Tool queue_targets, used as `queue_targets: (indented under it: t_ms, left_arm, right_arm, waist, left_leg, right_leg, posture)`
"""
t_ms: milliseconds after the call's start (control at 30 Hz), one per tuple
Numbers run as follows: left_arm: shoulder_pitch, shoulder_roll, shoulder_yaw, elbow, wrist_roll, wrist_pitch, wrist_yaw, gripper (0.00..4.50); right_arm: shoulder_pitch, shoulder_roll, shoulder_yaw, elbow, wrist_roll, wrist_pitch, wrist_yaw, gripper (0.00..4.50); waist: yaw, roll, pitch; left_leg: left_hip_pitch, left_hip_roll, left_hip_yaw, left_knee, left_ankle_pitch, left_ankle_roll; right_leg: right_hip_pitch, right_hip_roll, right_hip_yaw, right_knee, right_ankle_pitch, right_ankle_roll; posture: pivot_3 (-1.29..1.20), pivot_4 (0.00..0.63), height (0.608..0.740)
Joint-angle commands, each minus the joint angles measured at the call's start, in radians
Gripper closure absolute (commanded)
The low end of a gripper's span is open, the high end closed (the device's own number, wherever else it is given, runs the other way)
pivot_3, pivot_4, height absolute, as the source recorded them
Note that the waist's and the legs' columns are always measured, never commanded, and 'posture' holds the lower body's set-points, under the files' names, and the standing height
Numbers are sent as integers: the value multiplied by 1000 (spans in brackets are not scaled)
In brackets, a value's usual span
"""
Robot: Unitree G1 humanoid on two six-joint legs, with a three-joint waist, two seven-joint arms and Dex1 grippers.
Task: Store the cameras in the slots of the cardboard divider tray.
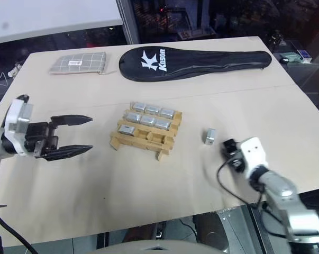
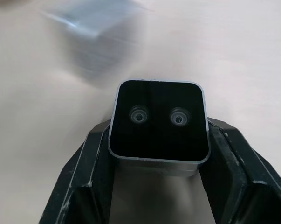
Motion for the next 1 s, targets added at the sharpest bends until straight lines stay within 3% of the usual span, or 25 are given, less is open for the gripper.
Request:
queue_targets:
  t_ms: [33,200,300,533,733,1000]
  left_arm:
    - [4,-4,17,-84,-63,82,52,0]
    - [-68,-57,-7,-125,-119,184,187,0]
    - [-135,-121,-70,-117,-61,176,286,0]
    - [-303,-209,-252,-131,-33,285,381,0]
    - [-373,-246,-273,-147,-99,394,395,0]
    - [-375,-227,-264,-119,-117,437,346,0]
  right_arm:
    - [-36,-88,-89,22,7,-220,113,2512]
    - [-169,-149,60,21,-129,-542,216,2512]
    - [-333,-144,210,61,-239,-728,256,2512]
    - [-747,18,469,406,-458,-1098,212,2512]
    - [-906,134,561,585,-549,-1221,145,2512]
    - [-943,175,586,638,-580,-1251,109,2512]
  waist:
    - [-2,0,0]
    - [-14,0,0]
    - [-12,0,0]
    - [-8,-2,0]
    - [-8,-2,-1]
    - [-8,-2,0]
  left_leg:
    - [0,0,1,0,0,0]
    - [3,6,1,-1,0,0]
    - [4,7,3,1,0,0]
    - [2,5,2,2,1,-1]
    - [-1,3,1,0,3,-6]
    - [-2,1,-2,0,3,-6]
  right_leg:
    - [0,0,1,0,0,0]
    - [0,8,2,2,0,-1]
    - [0,9,3,3,2,-3]
    - [0,8,3,2,6,-7]
    - [-4,5,3,2,6,-7]
    - [-4,2,3,1,6,-7]
  posture:
    - [0,150,740]
    - [0,150,740]
    - [0,150,740]
    - [0,150,740]
    - [0,150,740]
    - [0,150,740]
